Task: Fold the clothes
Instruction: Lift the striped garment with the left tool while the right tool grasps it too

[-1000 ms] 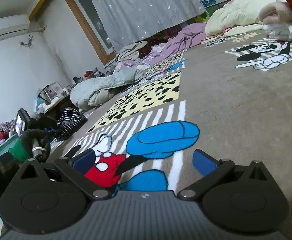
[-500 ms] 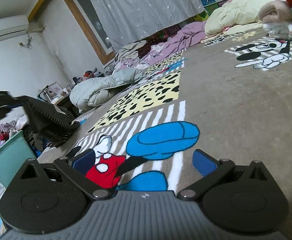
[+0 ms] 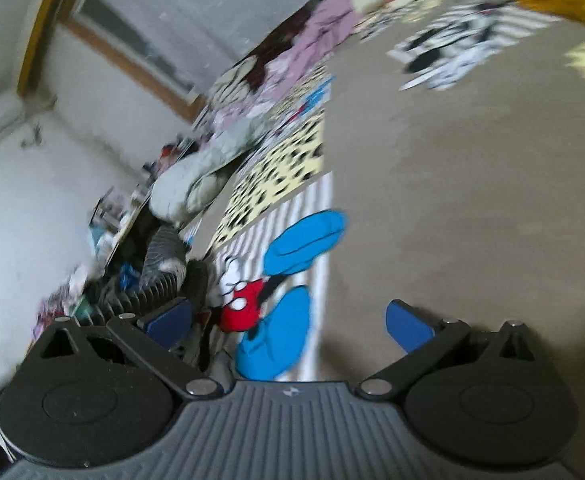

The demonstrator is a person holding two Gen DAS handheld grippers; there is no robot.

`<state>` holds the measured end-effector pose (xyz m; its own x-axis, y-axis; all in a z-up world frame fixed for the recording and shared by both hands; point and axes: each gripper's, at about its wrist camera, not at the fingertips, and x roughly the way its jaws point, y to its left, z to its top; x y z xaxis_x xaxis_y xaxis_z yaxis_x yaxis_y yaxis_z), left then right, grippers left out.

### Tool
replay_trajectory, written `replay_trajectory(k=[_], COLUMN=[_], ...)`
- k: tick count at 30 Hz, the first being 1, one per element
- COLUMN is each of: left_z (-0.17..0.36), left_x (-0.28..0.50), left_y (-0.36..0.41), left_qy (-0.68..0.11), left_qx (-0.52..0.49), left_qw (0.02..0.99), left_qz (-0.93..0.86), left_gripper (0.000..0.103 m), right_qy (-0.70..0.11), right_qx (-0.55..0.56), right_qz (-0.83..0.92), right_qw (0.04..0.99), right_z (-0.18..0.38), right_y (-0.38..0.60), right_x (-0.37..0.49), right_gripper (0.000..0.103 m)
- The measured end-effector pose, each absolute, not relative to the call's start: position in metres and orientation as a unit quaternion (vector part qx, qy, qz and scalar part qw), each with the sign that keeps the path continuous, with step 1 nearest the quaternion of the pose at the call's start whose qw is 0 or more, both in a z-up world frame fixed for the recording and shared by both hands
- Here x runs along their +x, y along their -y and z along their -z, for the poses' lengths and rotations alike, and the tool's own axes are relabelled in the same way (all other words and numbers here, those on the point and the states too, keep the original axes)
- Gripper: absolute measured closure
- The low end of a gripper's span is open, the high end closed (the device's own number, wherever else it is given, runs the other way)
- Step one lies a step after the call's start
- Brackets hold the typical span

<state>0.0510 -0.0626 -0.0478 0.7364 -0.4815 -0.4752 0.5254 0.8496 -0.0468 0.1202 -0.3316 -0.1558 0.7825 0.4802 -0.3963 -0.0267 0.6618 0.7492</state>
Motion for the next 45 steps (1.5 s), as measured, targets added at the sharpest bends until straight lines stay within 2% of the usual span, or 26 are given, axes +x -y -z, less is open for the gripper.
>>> replay_trajectory(k=[8, 9, 10, 11, 12, 17, 25, 26, 30, 38, 43, 44, 45], left_z=[0.068, 0.071, 0.072, 0.071, 0.069, 0.059, 0.064, 0.067, 0.085, 0.122, 0.138, 0.141, 0.142], left_x=[0.002, -0.002, -0.007, -0.010, -0.013, -0.001, 0.055, 0.063, 0.091, 0.110, 0.120, 0.119, 0.119], left_y=[0.118, 0.123, 0.127, 0.127, 0.124, 0.085, -0.021, -0.035, -0.084, -0.119, -0.129, -0.132, -0.133], left_qy=[-0.277, -0.285, -0.285, -0.280, -0.274, -0.271, -0.275, -0.276, -0.267, -0.250, -0.275, -0.280, -0.282], left_qx=[0.052, 0.050, 0.053, 0.054, 0.053, 0.003, -0.122, -0.140, -0.229, -0.301, -0.323, -0.328, -0.331], left_qw=[0.876, 0.863, 0.856, 0.855, 0.856, 0.877, 0.937, 0.940, 0.935, 0.920, 0.905, 0.902, 0.900], left_qz=[0.391, 0.414, 0.429, 0.434, 0.435, 0.398, 0.179, 0.145, 0.044, -0.006, -0.010, -0.009, -0.008], left_gripper=[0.099, 0.091, 0.060, 0.045, 0.039, 0.039, 0.039, 0.039, 0.039, 0.038, 0.037, 0.037, 0.037], right_qy=[-0.273, -0.269, -0.266, -0.265, -0.267, -0.296, -0.291, -0.286, -0.268, -0.266, -0.290, -0.299, -0.313], right_qx=[0.367, 0.363, 0.358, 0.348, 0.336, 0.274, 0.180, 0.157, 0.035, -0.202, -0.278, -0.269, -0.251], right_qz=[-0.125, -0.127, -0.128, -0.128, -0.128, -0.135, -0.166, -0.174, -0.232, -0.310, -0.306, -0.312, -0.314], right_qw=[0.881, 0.883, 0.886, 0.890, 0.894, 0.905, 0.925, 0.929, 0.934, 0.890, 0.863, 0.861, 0.860], right_z=[0.121, 0.118, 0.114, 0.111, 0.107, 0.085, 0.053, 0.049, 0.031, 0.043, 0.071, 0.075, 0.075], right_y=[0.390, 0.393, 0.395, 0.397, 0.397, 0.388, 0.320, 0.304, 0.229, 0.081, 0.030, 0.029, 0.031], right_x=[0.056, 0.052, 0.048, 0.046, 0.044, 0.049, 0.079, 0.085, 0.109, 0.162, 0.196, 0.202, 0.208], right_gripper=[0.000, 0.000, 0.000, 0.000, 0.000, 0.000, 0.001, 0.004, 0.033, 0.037, 0.039, 0.057, 0.082])
